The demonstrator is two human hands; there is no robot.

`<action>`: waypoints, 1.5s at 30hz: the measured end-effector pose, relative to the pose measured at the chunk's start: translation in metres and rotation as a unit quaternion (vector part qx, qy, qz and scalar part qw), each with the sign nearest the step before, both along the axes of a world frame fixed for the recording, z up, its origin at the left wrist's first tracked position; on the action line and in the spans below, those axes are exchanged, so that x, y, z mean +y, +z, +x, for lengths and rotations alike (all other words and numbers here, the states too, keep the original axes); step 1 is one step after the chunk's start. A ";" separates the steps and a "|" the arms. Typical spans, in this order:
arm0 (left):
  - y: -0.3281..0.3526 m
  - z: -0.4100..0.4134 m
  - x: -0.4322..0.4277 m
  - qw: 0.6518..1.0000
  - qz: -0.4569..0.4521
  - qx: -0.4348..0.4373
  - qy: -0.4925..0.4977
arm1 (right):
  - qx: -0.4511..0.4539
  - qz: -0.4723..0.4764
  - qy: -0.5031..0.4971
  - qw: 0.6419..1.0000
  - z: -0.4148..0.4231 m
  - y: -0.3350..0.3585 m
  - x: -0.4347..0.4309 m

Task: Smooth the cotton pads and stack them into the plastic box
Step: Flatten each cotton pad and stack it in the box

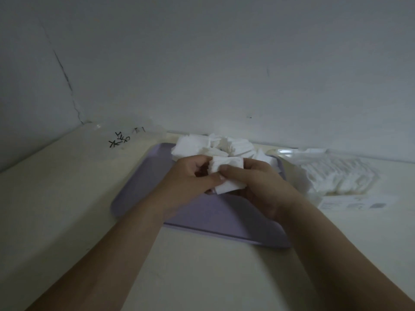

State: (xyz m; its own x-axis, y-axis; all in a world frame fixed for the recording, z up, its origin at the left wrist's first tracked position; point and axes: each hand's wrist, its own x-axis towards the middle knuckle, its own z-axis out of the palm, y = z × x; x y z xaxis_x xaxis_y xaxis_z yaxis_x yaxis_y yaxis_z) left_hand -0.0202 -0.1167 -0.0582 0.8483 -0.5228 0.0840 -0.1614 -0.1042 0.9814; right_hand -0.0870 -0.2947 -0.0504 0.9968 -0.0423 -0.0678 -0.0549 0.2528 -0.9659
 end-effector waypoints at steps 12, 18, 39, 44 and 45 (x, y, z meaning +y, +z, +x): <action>0.047 -0.050 -0.039 0.871 0.335 -0.358 -0.001 | 0.045 -0.101 -0.065 0.992 -0.042 0.036 -0.013; 0.054 -0.074 -0.060 0.896 0.279 -0.343 0.026 | 0.051 -0.050 -0.064 0.995 -0.082 0.044 -0.028; 0.027 -0.073 -0.174 0.922 0.256 -0.287 -0.040 | 0.145 -0.571 -0.155 0.793 -0.103 0.081 -0.147; 0.026 -0.071 -0.174 0.942 0.231 -0.242 -0.024 | 0.192 -0.684 -0.060 0.701 -0.085 0.087 -0.145; 0.026 -0.070 -0.173 0.943 0.232 -0.236 -0.023 | 0.192 -0.697 -0.054 0.689 -0.083 0.086 -0.146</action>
